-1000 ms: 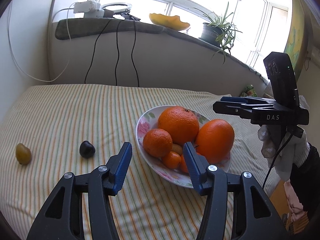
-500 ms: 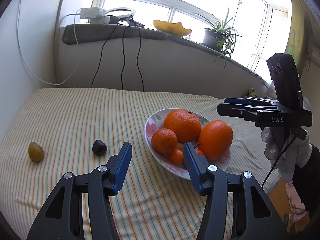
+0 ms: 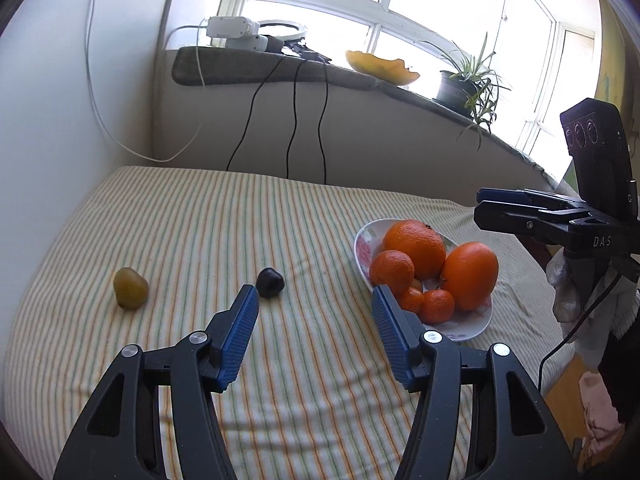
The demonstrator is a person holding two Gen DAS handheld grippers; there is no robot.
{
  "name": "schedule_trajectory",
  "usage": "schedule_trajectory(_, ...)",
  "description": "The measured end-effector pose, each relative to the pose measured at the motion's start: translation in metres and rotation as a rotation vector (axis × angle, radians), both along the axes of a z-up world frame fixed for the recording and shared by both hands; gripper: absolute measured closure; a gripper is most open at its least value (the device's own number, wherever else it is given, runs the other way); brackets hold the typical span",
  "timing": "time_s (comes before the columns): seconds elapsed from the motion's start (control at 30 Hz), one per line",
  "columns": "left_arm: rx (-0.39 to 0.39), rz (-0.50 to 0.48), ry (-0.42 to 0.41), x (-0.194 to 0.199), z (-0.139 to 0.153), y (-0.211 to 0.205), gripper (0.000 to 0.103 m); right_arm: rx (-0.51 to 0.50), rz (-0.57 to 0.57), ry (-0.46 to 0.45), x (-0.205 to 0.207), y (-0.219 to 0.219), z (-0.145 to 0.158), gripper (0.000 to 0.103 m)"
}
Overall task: Organize fruits
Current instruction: 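Grasp the last black plum with the right gripper while the left grasps the greenish fruit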
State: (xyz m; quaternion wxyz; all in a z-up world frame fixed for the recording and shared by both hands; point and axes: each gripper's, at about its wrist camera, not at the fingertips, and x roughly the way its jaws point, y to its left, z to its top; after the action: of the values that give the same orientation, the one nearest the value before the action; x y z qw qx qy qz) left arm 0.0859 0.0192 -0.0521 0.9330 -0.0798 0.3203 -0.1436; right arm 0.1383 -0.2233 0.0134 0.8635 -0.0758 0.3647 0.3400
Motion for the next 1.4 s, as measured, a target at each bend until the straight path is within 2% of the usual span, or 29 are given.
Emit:
schedule_trajectory(0.03,0.003,0.015,-0.001,0.000,-0.001,0.006,0.036,-0.002,0.008,0.000,0.000,0.005,0.000,0.011)
schedule_trajectory(0.33,0.044,0.133,0.027,-0.003,-0.014,0.060,0.036,-0.025,0.094,0.011,0.000,0.056,-0.009,0.011)
schedule_trajectory(0.6,0.057,0.187,0.042,-0.003,-0.022,0.084,0.036,-0.032,0.130,0.031,-0.002,0.082,-0.018,0.011)
schedule_trajectory(1.0,0.069,0.210,0.027,-0.005,-0.023,0.097,0.036,-0.046,0.155,0.043,-0.002,0.101,-0.027,0.011)
schedule_trajectory(1.4,0.068,0.210,0.030,0.000,-0.025,0.104,0.036,-0.104,0.167,0.042,0.002,0.113,-0.038,0.011)
